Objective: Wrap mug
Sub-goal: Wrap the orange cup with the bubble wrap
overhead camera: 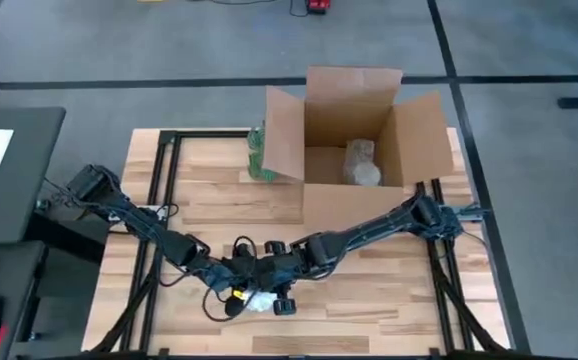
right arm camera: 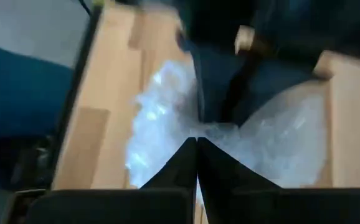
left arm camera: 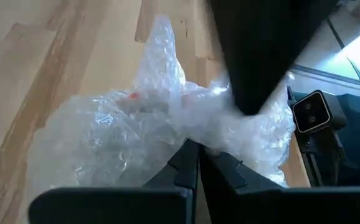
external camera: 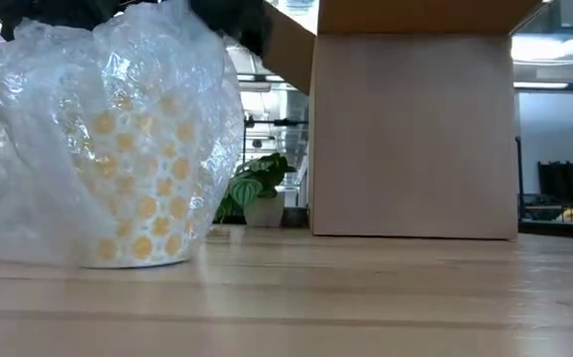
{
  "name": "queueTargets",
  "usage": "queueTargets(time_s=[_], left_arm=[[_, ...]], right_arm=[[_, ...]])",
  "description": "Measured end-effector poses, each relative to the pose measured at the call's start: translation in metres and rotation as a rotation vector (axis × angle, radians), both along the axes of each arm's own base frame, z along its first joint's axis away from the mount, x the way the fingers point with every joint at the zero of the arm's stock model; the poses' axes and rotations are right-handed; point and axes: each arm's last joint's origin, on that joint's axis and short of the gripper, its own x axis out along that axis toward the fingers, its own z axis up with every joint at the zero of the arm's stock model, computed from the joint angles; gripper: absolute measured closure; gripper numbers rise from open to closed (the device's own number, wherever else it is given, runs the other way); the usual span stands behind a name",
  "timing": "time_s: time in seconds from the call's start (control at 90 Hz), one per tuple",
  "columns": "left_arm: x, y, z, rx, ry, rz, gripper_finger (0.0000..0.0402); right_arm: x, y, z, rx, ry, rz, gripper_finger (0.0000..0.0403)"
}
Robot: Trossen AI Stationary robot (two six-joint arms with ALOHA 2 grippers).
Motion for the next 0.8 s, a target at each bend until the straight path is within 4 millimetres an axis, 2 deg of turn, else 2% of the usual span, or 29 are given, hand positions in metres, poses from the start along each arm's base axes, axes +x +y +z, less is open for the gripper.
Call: queueTargets(time_s=[0.167,0.433,0.567,0.7,0.8], left_arm=[[-0.014,0.006,0.015,0.009,0.029,-0.008,0.0401],[-0.047,0.016,0.047,-0.044,0.044,0.014,0.0402],[-0.057,0.020,0.045,0.033,0.071,0.082,0.0402],[-0.054,0.018,0.036,0.078,0.039,0.108,0.0402],[-0.047,0.013,0.028,0.078,0.015,0.099,0.0402]], right_arm=[[0.008,-0.007,-0.015,0.005,0.023,-0.025,0.0403],[0.005,-0.014,-0.026,0.003,0.108,-0.058,0.0403],[-0.001,-0.014,-0.030,0.021,0.185,-0.031,0.0403],[-0.001,-0.011,-0.030,0.005,0.200,-0.032,0.0403],[0.002,-0.011,-0.020,0.014,0.163,-0.033,0.0403]])
